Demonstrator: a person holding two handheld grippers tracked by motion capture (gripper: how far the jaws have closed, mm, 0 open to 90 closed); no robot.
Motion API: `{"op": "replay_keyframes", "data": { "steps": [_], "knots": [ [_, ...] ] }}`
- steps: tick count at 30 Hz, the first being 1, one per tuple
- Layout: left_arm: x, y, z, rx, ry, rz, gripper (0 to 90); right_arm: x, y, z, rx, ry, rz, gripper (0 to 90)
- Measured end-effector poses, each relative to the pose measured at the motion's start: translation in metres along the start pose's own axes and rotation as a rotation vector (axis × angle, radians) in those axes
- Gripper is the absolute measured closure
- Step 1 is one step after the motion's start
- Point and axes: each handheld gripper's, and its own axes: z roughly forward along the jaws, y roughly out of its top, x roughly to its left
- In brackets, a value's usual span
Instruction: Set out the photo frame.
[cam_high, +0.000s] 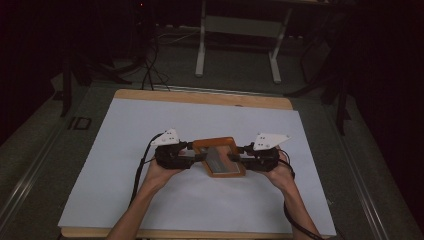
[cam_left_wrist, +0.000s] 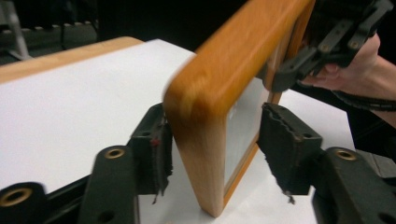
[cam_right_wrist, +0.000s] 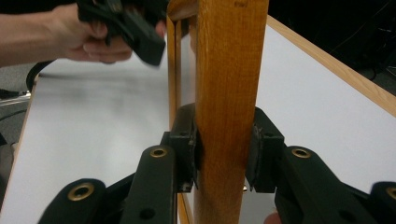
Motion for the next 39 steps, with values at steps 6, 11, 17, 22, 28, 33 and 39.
{"op": "replay_keyframes", "data": {
  "steps": [6, 11, 17, 22, 28, 33, 39],
  "knots": [
    [0.002, -0.004, 0.005, 0.006, 0.009, 0.000, 56.3, 0.000, -0.001, -0.001, 0.002, 0.001, 0.000, 68.1],
    [0.001, -0.008, 0.012, 0.046, 0.008, 0.018, 56.2, 0.000, -0.002, -0.001, -0.001, -0.003, 0.006, 68.1],
    [0.001, -0.008, 0.013, 0.048, 0.003, 0.022, 58.6, -0.002, -0.003, -0.003, 0.002, -0.002, 0.012, 67.9],
    [-0.001, -0.006, 0.012, 0.061, -0.020, 0.037, 63.3, -0.003, -0.006, -0.004, 0.013, -0.013, 0.015, 65.0],
    [-0.001, -0.002, 0.014, 0.068, -0.031, 0.037, 64.4, -0.005, -0.010, -0.007, 0.017, -0.004, 0.037, 65.0],
    [-0.001, 0.001, 0.012, 0.052, -0.032, 0.027, 64.5, -0.007, -0.011, -0.008, 0.007, 0.005, 0.055, 65.1],
    [0.001, 0.007, 0.005, 0.034, -0.013, 0.025, 64.2, -0.008, -0.005, -0.005, -0.013, 0.002, 0.063, 64.9]
  ]
}}
